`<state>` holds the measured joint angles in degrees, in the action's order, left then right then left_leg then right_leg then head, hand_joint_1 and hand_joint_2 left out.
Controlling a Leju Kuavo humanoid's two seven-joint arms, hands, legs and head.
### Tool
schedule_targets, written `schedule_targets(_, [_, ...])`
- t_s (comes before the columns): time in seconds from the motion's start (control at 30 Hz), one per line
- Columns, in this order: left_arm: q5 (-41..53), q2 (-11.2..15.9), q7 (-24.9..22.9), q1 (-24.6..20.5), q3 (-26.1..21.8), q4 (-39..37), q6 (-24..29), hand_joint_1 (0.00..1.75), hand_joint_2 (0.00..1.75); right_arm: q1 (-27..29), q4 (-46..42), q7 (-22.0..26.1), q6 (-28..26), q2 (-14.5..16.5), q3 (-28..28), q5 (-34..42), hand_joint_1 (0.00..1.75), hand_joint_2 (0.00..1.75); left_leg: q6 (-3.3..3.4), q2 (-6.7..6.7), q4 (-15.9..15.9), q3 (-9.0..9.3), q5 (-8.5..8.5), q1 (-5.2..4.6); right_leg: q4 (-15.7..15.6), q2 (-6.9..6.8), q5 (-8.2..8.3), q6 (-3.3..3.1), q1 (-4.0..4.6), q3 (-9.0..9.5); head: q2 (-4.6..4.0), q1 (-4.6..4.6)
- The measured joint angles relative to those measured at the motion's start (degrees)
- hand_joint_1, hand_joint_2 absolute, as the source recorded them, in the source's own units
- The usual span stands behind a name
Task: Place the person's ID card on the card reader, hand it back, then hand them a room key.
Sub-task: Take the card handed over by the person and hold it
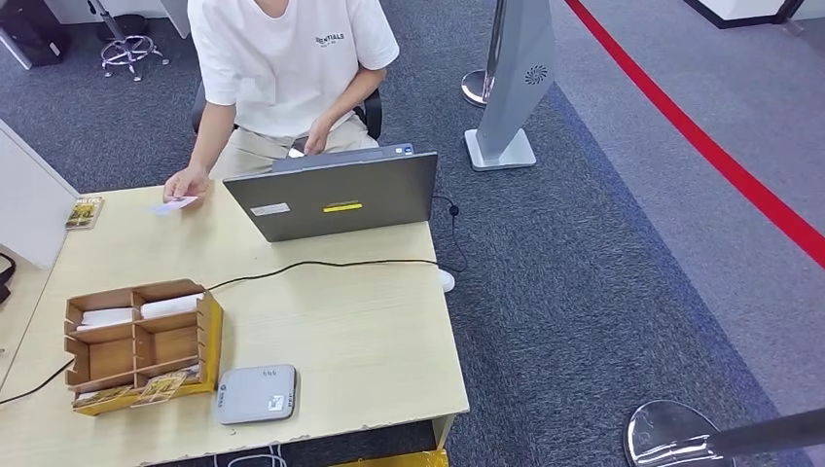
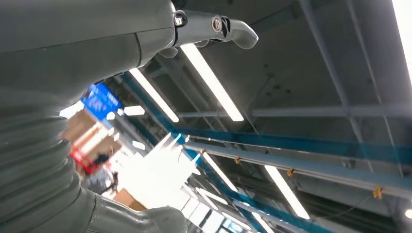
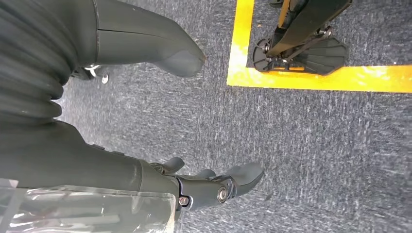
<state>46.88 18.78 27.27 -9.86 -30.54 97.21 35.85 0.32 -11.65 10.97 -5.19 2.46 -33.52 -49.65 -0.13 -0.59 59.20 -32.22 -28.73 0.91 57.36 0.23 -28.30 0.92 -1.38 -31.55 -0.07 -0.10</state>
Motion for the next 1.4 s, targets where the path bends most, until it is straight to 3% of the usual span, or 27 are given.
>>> schedule_targets(0.13, [13.84, 4.27, -8.56, -4.99, 6.02, -6.92, -2.28, 0.0, 1.75, -0.31, 0.07, 0.16, 0.46, -0.46, 0.03, -0.03, 0.0, 1.75, -0.02, 0.02, 0.0, 0.02, 0.02, 0.0, 0.01, 0.02, 0.03, -0.02, 0.0, 0.01, 0.0, 0.01])
schedule_targets(0.4, [29.82, 12.64, -22.23, -17.45, 22.67, -21.56, -20.92, 0.0, 1.75, -0.34, 0.07, -0.38, 0.97, -1.5, 0.03, -0.01, 0.0, 1.75, -0.04, 0.17, 0.01, -0.01, 0.09, 0.04, 0.02, 0.19, 0.12, -0.01, 0.04, -0.02, 0.0, 0.02])
schedule_targets(0.6, [32.08, 15.01, -26.97, -20.89, 31.33, -23.44, -28.89, 0.0, 1.75, -0.33, 0.07, -0.56, 1.4, -1.55, 0.01, 0.05, 0.0, 1.75, -0.04, 0.24, 0.01, -0.04, 0.04, 0.04, 0.01, 0.27, 0.11, -0.02, 0.04, -0.07, 0.0, 0.03])
schedule_targets(0.87, [31.07, 16.0, -27.41, -21.26, 34.02, -23.44, -29.2, 0.0, 1.75, -0.22, 0.06, -0.8, 1.52, -1.55, -0.01, -0.06, 0.0, 1.75, -0.03, 0.31, 0.01, -0.07, 0.04, 0.04, 0.01, 0.3, 0.11, -0.01, 0.04, -0.12, 0.0, -0.02])
schedule_targets(0.9, [30.77, 16.02, -27.41, -21.23, 34.22, -23.44, -29.05, 0.08, 1.75, -0.19, 0.06, -0.9, 1.51, -1.55, -0.02, -0.08, 0.0, 1.75, -0.03, 0.31, 0.01, -0.07, 0.04, 0.04, 0.01, 0.3, 0.11, -0.01, 0.04, -0.12, 0.0, -0.02])
schedule_targets(1.03, [29.74, 16.03, -27.45, -20.78, 34.56, -23.44, -27.89, 1.69, 1.75, -0.1, 0.05, -1.16, 1.48, -1.57, -0.03, -0.17, 0.0, 1.75, -0.03, 0.3, 0.01, -0.08, 0.04, 0.04, 0.02, 0.3, 0.11, -0.01, 0.04, -0.11, 0.0, -0.01])
schedule_targets(1.4, [27.91, 16.4, -27.36, -19.13, 34.58, -23.44, -26.51, 1.75, 1.75, 0.1, 0.04, -1.14, 1.12, -1.57, -0.03, -1.06, 0.0, 1.75, -0.03, 0.3, 0.01, -0.09, 0.04, 0.04, 0.01, 0.29, 0.11, -0.01, 0.04, -0.12, 0.0, -0.01])
